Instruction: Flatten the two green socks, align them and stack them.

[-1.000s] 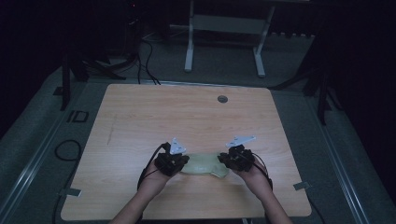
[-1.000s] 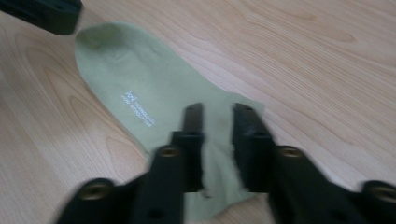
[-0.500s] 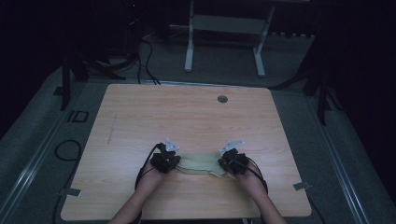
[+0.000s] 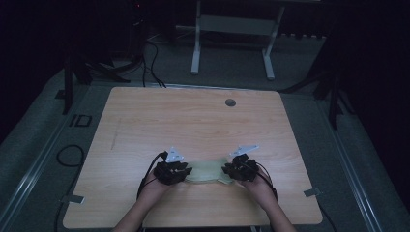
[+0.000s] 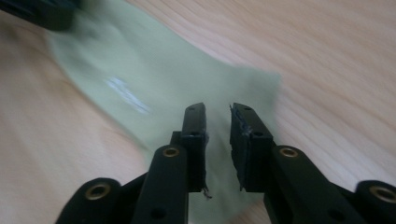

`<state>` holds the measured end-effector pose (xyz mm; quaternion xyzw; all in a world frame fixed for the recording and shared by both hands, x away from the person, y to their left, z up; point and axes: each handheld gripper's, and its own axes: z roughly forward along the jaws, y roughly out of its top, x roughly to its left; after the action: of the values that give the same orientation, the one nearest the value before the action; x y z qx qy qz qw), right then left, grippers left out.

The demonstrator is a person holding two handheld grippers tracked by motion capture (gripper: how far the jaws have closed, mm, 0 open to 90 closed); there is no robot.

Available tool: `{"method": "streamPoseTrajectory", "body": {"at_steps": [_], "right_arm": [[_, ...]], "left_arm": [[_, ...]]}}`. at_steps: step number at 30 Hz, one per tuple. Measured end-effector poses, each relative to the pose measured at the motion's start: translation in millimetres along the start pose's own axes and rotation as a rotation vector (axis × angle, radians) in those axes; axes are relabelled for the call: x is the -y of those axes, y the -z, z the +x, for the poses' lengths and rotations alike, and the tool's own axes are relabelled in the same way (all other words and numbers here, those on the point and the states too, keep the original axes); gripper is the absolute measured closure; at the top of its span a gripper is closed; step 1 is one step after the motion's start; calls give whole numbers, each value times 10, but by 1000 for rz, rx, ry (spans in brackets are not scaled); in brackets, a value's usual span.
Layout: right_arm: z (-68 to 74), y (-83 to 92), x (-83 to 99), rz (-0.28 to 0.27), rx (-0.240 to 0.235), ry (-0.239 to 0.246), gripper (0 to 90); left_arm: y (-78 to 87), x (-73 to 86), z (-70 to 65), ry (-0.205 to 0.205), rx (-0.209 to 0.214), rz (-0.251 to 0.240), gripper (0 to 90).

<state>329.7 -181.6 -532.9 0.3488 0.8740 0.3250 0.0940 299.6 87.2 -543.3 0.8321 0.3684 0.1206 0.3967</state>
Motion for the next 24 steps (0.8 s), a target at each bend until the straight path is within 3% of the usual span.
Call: {"method": "streamPoseTrajectory", "body": {"at_steps": [2, 7, 9, 10, 12, 16, 24], "right_arm": [[62, 9, -27, -20, 5, 14, 742], [163, -83, 7, -9, 8, 65, 638], [159, -129, 70, 13, 28, 82, 579], [152, -148, 107, 24, 33, 87, 557], [110, -141, 178, 0, 12, 81, 520], [65, -94, 228, 10, -19, 115, 480], [25, -64, 280, -3, -21, 119, 485]], "left_arm": [[-39, -21, -42, -35, -13, 36, 727], [-163, 84, -22, -34, -16, 88, 742], [-153, 128, 7, -15, 2, 66, 712], [-145, 140, 12, -18, -8, 65, 694], [-135, 160, -2, -34, -3, 67, 620], [-143, 161, -44, -60, 2, 77, 479], [-172, 152, -33, -78, -39, 67, 472]]}}
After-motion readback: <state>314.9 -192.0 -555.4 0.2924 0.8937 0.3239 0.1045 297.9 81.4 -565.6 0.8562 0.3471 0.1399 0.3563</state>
